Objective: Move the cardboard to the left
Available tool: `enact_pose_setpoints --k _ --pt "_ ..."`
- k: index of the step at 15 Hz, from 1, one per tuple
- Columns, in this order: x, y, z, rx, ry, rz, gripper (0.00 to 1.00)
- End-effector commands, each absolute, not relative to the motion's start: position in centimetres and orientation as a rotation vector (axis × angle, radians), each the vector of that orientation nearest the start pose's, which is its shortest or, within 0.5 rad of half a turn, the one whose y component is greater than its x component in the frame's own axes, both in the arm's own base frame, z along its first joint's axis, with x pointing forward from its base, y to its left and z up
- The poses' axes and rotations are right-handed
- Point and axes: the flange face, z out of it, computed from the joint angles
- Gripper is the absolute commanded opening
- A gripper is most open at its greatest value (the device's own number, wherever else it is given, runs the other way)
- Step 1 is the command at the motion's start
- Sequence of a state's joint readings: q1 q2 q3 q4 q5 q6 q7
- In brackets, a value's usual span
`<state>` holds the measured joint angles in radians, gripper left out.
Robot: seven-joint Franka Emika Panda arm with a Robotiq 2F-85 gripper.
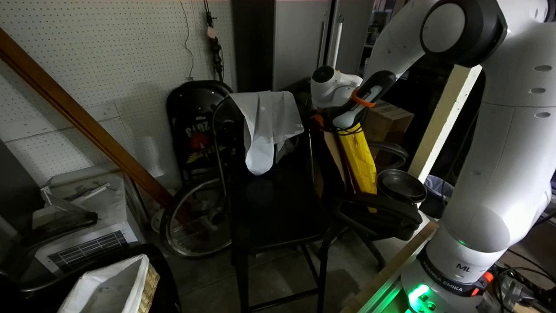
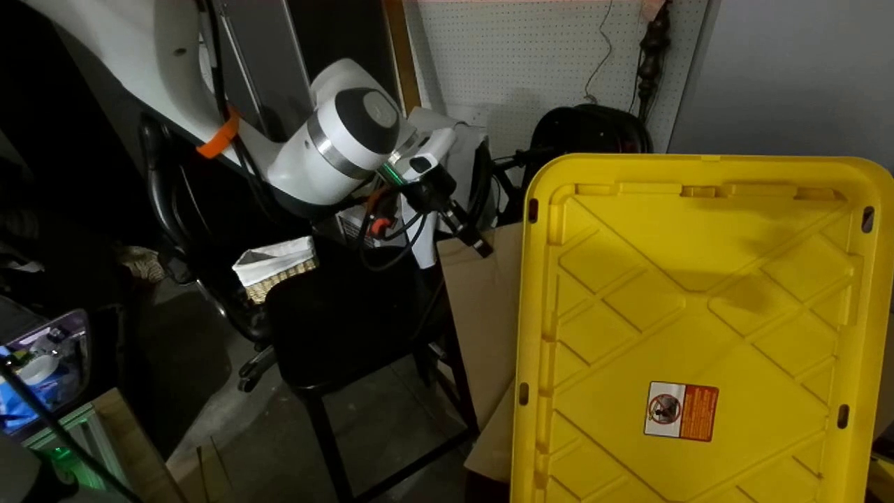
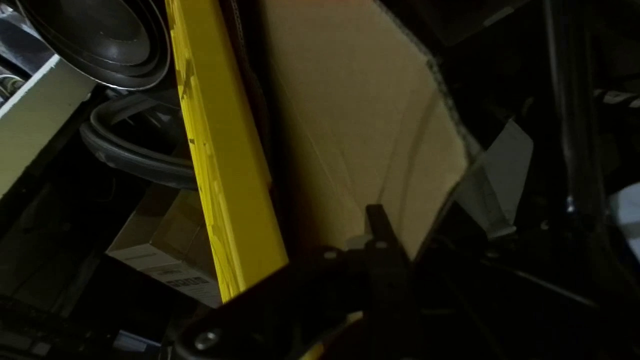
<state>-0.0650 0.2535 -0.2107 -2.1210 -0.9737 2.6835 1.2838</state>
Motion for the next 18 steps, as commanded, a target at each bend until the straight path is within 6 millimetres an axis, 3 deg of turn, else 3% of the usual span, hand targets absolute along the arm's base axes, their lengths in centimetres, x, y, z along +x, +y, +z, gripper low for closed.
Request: enact_pose_setpoints --k 1,7,18 --pt "55.6 -15.7 34.6 -3.122 1.241 -1.006 0.01" --pt "52.6 -15.4 40.9 -3.127 1.151 -1.270 0.01" --pt "47.3 -10.0 51.1 -3.009 0.938 -1.711 0.01"
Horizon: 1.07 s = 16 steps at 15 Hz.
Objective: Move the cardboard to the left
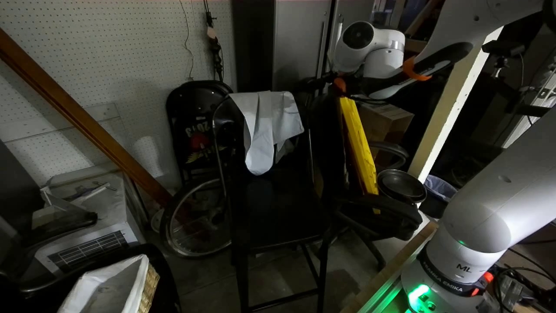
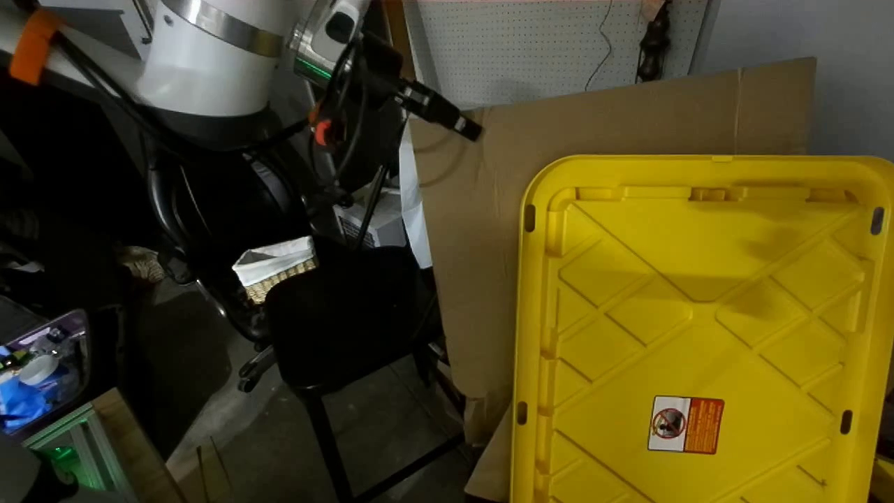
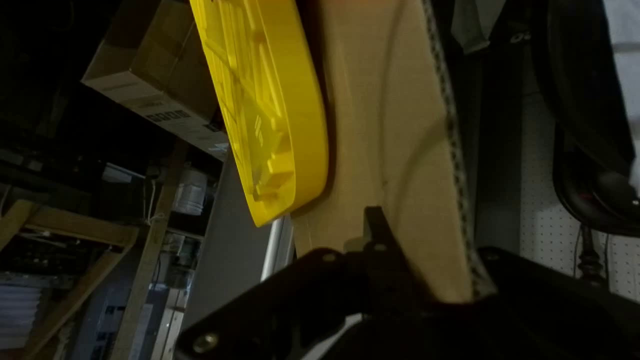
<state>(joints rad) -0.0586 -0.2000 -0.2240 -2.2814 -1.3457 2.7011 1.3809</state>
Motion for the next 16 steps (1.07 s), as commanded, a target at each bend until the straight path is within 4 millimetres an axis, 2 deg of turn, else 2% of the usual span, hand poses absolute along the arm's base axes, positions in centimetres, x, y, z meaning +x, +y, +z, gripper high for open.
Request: enact_pose_setpoints --k 1,7,12,16 --pt "46.7 -9.5 52.1 -2.992 0.927 -1.751 0.01" --pt "42.7 -6.4 55.4 -2.917 0.915 -1.949 0.01" --pt "39.2 -3.4 56.5 -2.868 0.889 -2.092 0.01" --pt "36.6 -1.2 57.6 -2.751 0.932 -2.251 0.01"
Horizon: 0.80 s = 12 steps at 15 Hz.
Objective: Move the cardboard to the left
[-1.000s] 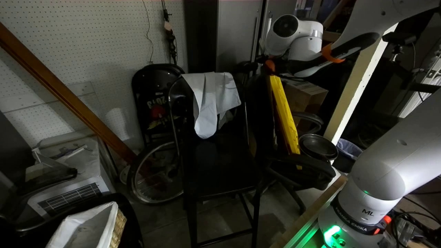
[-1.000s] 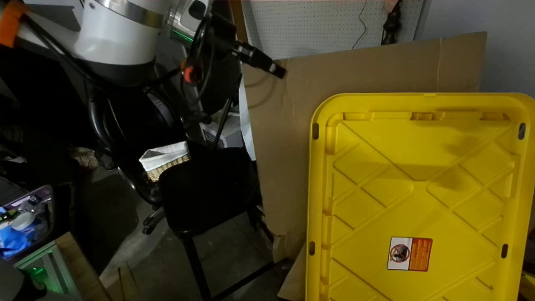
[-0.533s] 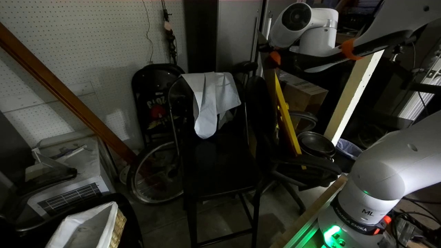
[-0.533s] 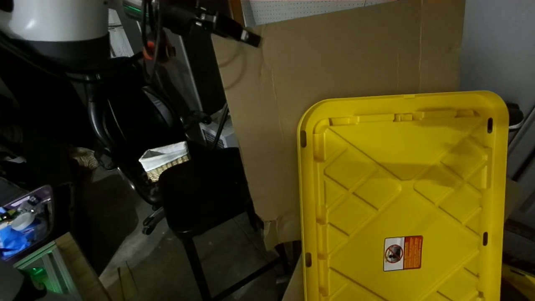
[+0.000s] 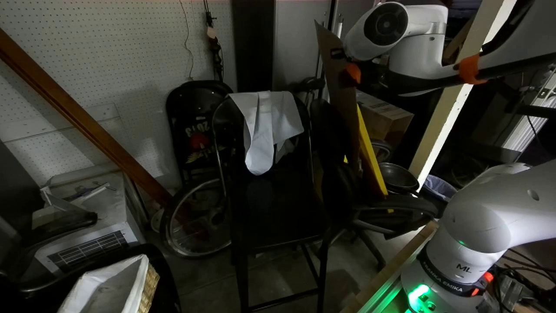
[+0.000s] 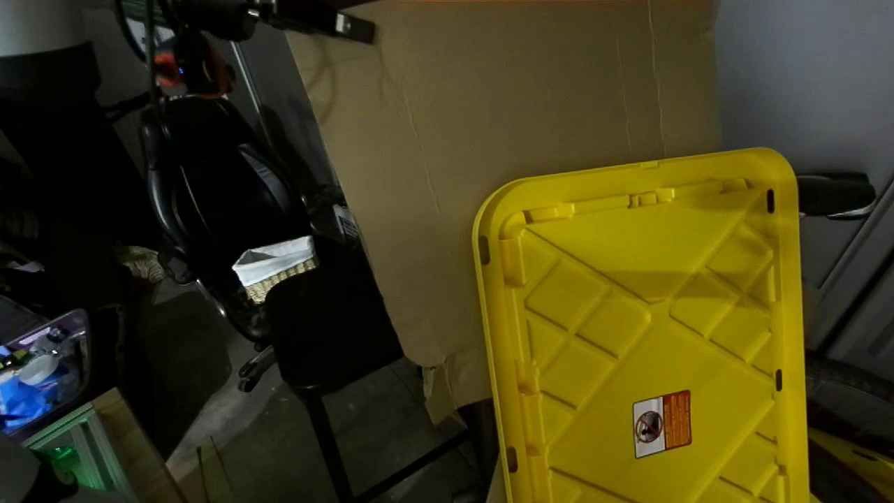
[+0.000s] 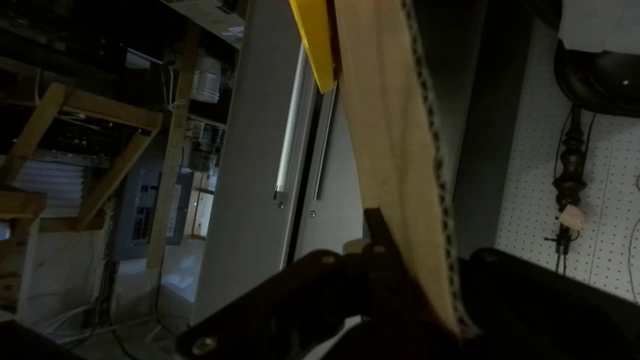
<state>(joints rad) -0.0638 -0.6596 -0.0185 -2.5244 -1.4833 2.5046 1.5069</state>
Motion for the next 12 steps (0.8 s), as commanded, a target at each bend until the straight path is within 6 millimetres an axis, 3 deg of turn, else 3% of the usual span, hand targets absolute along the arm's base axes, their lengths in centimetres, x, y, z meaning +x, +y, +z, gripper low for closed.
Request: enact_pose_setpoints --k 1,8,12 --pt "36.0 -0.7 58.0 1.938 -0.660 1.625 0.01" --pt "32.2 3.4 59.4 1.757 -0.529 1.782 0.01" --pt "30.6 6.5 58.8 1.672 -0.407 1.854 0.01"
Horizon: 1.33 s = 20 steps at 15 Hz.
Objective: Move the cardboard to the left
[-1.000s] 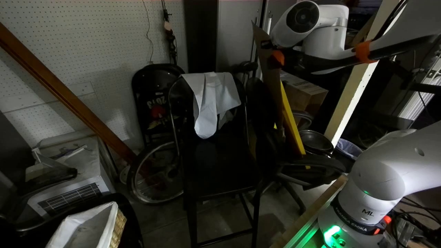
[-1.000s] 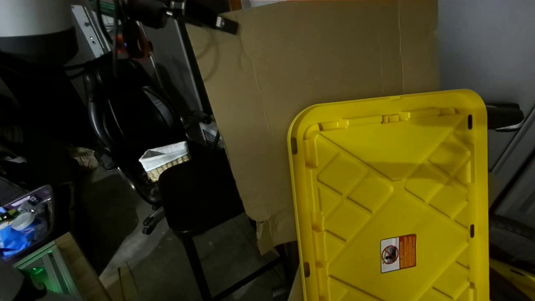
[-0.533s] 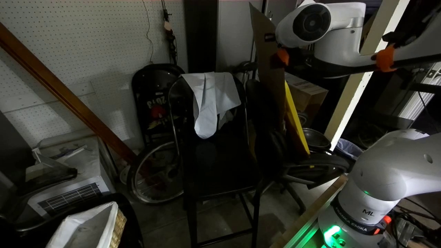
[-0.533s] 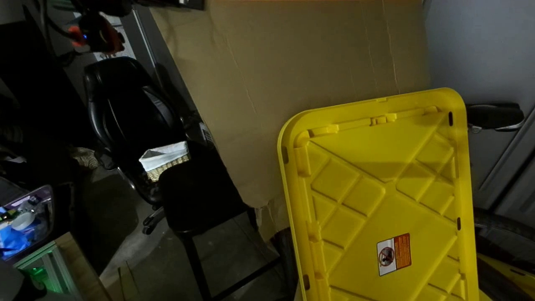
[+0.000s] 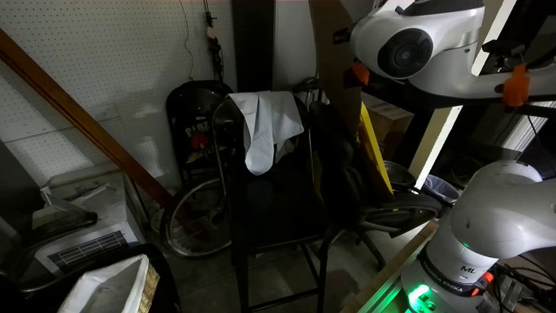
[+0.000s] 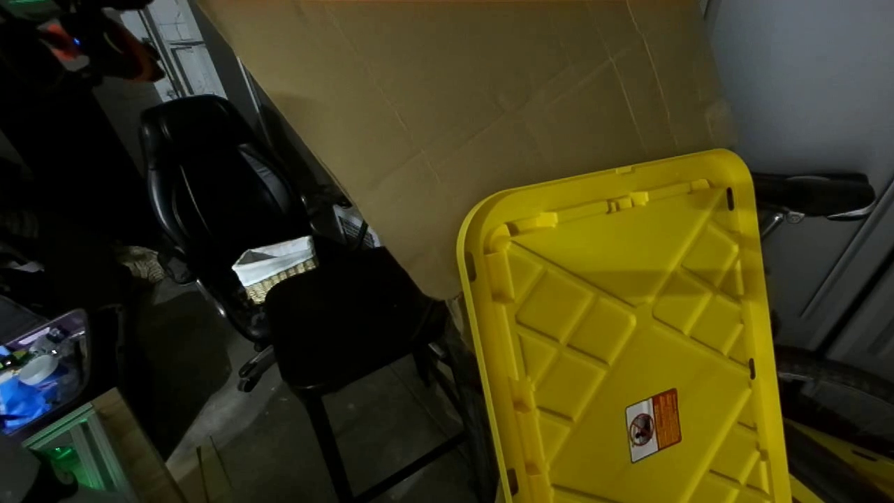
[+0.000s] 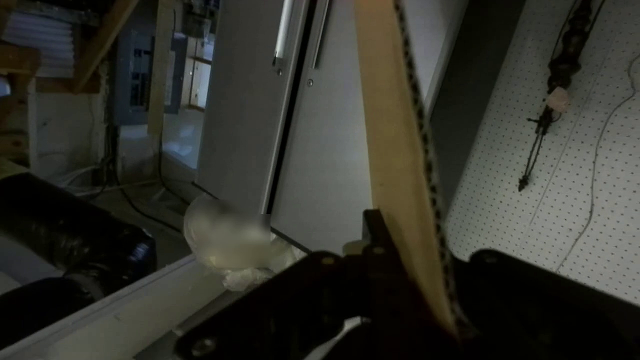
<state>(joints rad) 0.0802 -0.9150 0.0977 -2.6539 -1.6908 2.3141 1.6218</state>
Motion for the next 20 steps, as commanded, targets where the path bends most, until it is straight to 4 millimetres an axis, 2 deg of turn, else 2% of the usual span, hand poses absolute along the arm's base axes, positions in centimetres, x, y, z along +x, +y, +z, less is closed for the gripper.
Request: enact_pose_setpoints --k 1,8,9,10,15,20 --pt "30.2 7.3 58.6 1.649 -0.372 1.871 0.01" --pt "27.6 12.6 56.3 1.552 -0.090 1.976 0.01" --pt "28.2 14.0 57.1 1.551 -0.041 1.987 0.01" --pt "27.8 14.7 56.8 1.552 0.011 1.996 0.01" --pt "26.9 17.7 55.5 1.547 0.225 2.027 0.01" --pt "26.5 19.3 53.3 1.606 0.500 1.924 0.01"
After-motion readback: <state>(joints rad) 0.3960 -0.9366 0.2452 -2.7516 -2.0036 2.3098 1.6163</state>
